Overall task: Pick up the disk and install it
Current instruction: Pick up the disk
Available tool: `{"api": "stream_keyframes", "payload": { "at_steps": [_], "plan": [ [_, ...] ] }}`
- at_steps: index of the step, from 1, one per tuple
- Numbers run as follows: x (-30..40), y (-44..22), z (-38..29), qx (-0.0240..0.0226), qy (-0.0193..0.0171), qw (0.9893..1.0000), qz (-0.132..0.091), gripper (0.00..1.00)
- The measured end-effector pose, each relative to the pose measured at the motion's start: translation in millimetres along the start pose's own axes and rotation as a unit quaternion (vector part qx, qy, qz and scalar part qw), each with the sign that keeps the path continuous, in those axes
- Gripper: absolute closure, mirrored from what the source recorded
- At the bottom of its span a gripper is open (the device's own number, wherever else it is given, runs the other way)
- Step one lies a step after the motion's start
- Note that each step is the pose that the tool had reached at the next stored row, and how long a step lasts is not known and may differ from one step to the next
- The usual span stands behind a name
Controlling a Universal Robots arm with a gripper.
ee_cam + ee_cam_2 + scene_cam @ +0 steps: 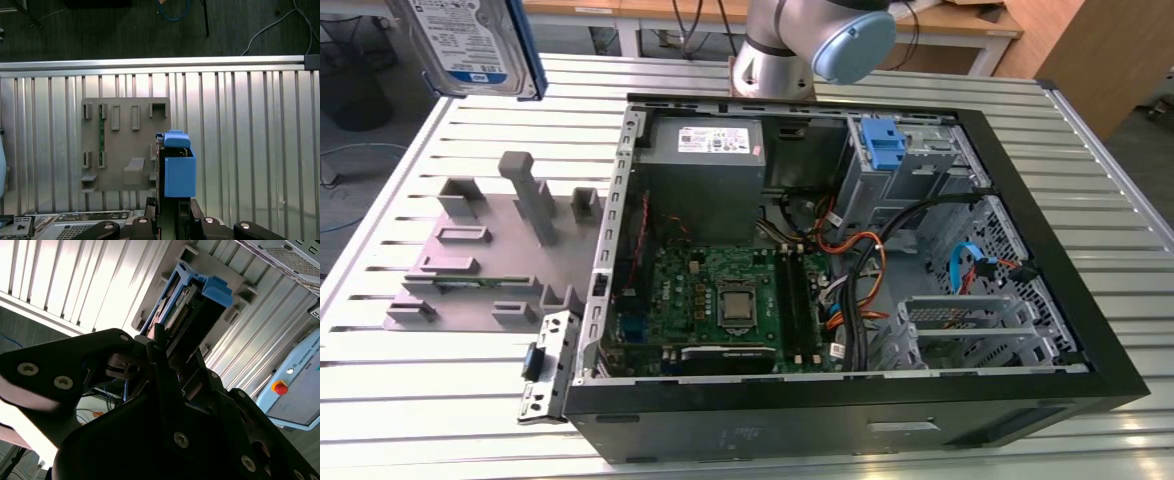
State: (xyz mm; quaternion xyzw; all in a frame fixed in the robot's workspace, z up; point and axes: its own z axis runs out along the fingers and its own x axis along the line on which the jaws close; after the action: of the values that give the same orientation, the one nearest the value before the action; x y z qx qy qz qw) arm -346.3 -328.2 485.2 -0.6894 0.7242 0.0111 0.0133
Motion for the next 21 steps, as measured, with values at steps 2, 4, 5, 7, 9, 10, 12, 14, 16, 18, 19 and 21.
{"api": "stream_keyframes", "payload": {
  "at_steps": [2,4,5,7,9,10,12,14,16,18,19,21],
  "plan": [
    [0.0,-0.6,0.0,0.0,0.0,1.0,0.0,0.65],
    [-0.1,-1.3,0.0,0.0,0.0,1.0,0.0,0.65],
    [-0.1,-1.5,0.0,0.0,0.0,1.0,0.0,0.65],
    [-0.1,-2.2,0.0,0.0,0.0,1.0,0.0,0.65],
    [-0.1,-2.7,0.0,0.0,0.0,1.0,0.0,0.65],
    [-0.1,-3.0,0.1,0.0001,0.0,1.0,0.0,0.65],
    [-0.2,-3.6,0.0,0.0,0.0,1.0,0.0,0.65],
    [-0.2,-4.2,0.0,0.0,0.0,1.0,0.0,0.65],
    [-0.2,-4.8,0.0,0.0,0.0,1.0,0.0,0.65],
    [-0.3,-5.4,0.0,0.0,0.0,1.0,0.0,0.65],
    [-0.3,-5.7,0.0,0.0,0.0,1.0,0.0,0.65],
    [-0.3,-6.3,0.0,0.0,0.0,1.0,0.0,0.65]
  ]
}}
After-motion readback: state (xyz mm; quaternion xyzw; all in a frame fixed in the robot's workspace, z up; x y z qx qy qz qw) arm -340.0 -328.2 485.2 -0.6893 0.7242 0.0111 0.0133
